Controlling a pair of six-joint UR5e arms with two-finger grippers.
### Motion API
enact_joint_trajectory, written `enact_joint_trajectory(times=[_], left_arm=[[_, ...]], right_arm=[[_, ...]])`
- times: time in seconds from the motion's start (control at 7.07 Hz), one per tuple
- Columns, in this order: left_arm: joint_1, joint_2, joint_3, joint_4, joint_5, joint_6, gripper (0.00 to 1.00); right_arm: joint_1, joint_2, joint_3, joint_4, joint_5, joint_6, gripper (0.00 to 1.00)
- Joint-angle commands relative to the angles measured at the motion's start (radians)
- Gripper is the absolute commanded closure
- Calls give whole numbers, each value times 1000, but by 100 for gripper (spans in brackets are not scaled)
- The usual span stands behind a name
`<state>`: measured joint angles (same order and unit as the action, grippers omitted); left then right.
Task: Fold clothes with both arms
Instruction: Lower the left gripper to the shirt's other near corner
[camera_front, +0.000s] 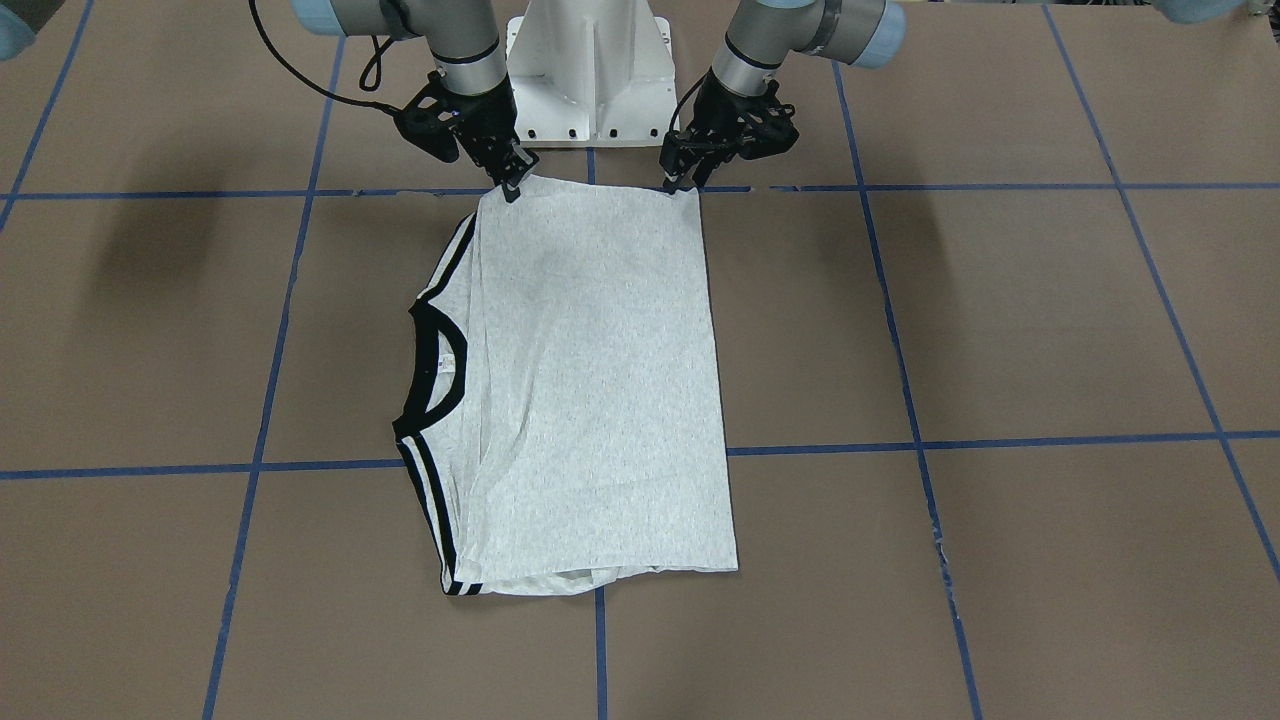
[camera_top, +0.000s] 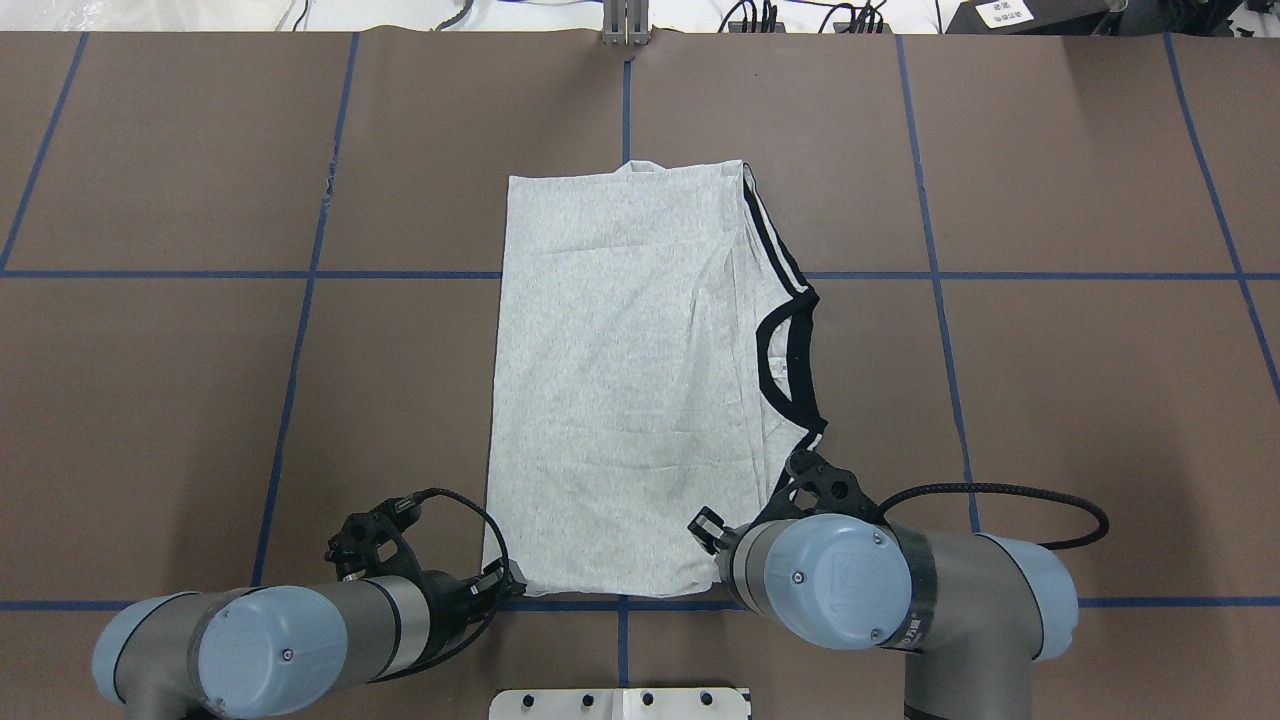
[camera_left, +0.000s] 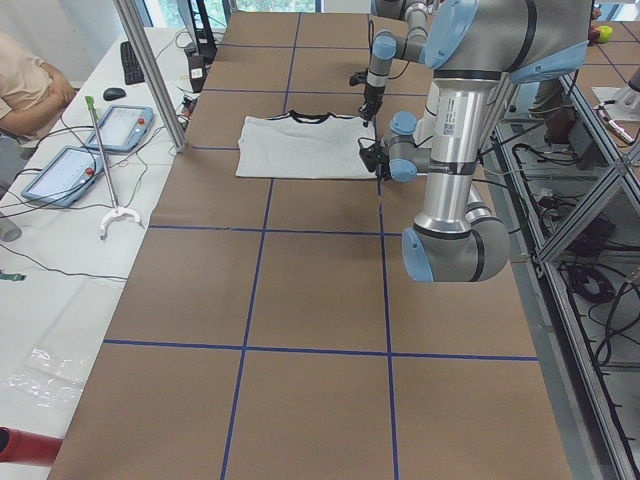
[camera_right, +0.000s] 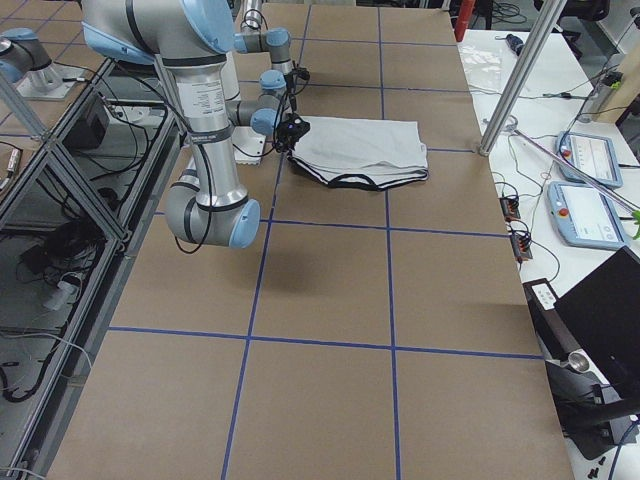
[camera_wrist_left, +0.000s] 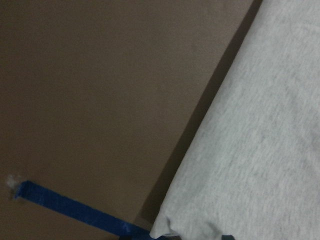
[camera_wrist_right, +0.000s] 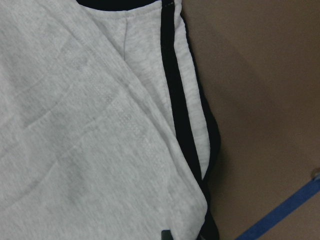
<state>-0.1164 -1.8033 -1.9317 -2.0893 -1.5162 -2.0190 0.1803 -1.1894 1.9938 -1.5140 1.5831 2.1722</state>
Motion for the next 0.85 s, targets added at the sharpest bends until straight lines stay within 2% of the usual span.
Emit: enact_joint_trajectory(times=[0.0, 0.42, 0.57, 0.71], left_arm=[[-9, -1, 2, 0, 2, 2, 47], [-12, -1, 2, 0, 16, 6, 47], [-15, -1, 2, 0, 16, 6, 51], [-17, -1, 2, 2, 16, 6, 65]], right_arm=[[1, -1, 0, 0, 0, 0, 100], [1, 1, 2, 0, 0, 1, 100], [1, -1, 6, 0, 0, 0, 100], [1, -1, 8, 0, 0, 0, 100]])
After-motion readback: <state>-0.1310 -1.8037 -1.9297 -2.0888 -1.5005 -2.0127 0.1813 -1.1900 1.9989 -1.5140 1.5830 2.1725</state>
